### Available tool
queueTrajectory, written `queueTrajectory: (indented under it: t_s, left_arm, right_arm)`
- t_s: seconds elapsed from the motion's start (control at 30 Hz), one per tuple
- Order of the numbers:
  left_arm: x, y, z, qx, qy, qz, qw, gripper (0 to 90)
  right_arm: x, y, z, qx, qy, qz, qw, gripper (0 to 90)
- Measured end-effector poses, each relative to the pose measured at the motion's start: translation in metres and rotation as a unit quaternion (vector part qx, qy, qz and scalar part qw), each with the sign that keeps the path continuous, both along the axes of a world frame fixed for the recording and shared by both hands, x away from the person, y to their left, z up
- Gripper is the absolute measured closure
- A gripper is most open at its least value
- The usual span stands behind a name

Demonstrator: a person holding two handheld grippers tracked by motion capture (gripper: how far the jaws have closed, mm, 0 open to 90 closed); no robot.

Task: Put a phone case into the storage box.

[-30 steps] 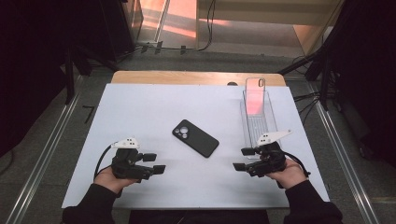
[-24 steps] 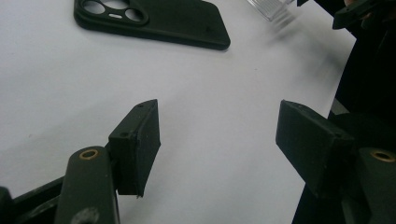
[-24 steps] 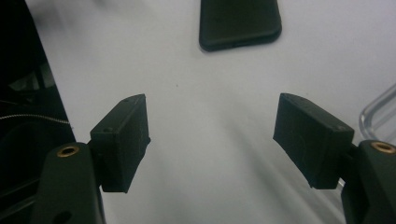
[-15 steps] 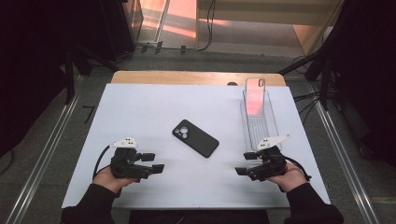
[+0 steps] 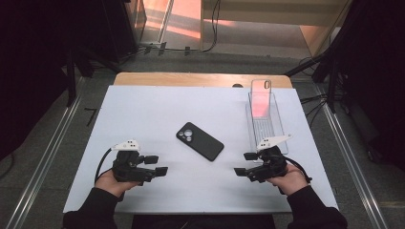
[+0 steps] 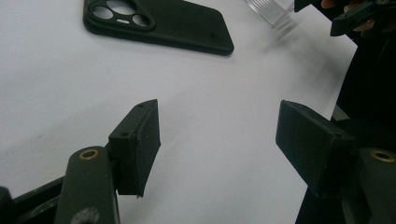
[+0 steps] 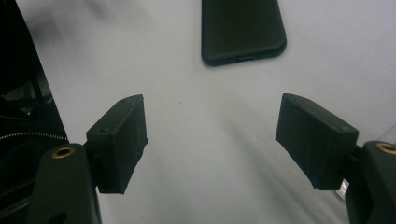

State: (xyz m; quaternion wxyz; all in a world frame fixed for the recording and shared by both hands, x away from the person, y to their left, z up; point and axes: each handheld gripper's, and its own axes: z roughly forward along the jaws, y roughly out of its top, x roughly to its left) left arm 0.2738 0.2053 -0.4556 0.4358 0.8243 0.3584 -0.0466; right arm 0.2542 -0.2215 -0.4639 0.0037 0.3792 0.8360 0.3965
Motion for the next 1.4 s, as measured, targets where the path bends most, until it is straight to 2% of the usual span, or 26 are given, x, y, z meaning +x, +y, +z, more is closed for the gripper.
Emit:
queueTrajectory:
  t_s: [0.17,0.3,0.57,0.7,0.8,1.07,1.23,1.4]
  left_arm:
    - [0.0,0.0,0.0,0.0,0.001,0.004,1.0,30.7]
    - [0.0,0.0,0.0,0.004,0.002,0.003,1.0,30.7]
    - [0.0,0.0,0.0,0.004,0.002,0.002,1.0,30.7]
    - [0.0,0.0,0.0,0.004,0.002,0.002,1.0,30.7]
    - [0.0,0.0,0.0,0.004,0.002,0.002,1.0,30.7]
    - [0.0,0.0,0.0,0.004,0.002,0.001,1.0,30.7]
    - [0.0,0.0,0.0,0.003,0.002,0.001,1.0,30.7]
    - [0.001,0.001,0.0,0.002,0.002,0.0,1.0,30.7]
  right_arm:
    - [0.005,0.005,0.009,0.003,-0.004,-0.018,0.9998,22.7]
    - [0.011,0.01,0.015,0.016,-0.009,-0.039,0.9991,22.1]
    - [0.022,0.018,0.019,0.012,-0.021,-0.06,0.9979,20.7]
    - [0.028,0.026,0.02,0.007,-0.028,-0.055,0.9981,20.7]
    - [0.033,0.03,0.022,0.006,-0.046,-0.052,0.9975,20.8]
    - [0.05,0.037,0.028,0.012,-0.046,-0.049,0.9977,20.8]
    - [0.061,0.044,0.03,0.018,-0.04,-0.03,0.9986,20.8]
    - [0.07,0.053,0.03,0.012,-0.043,-0.025,0.9987,20.8]
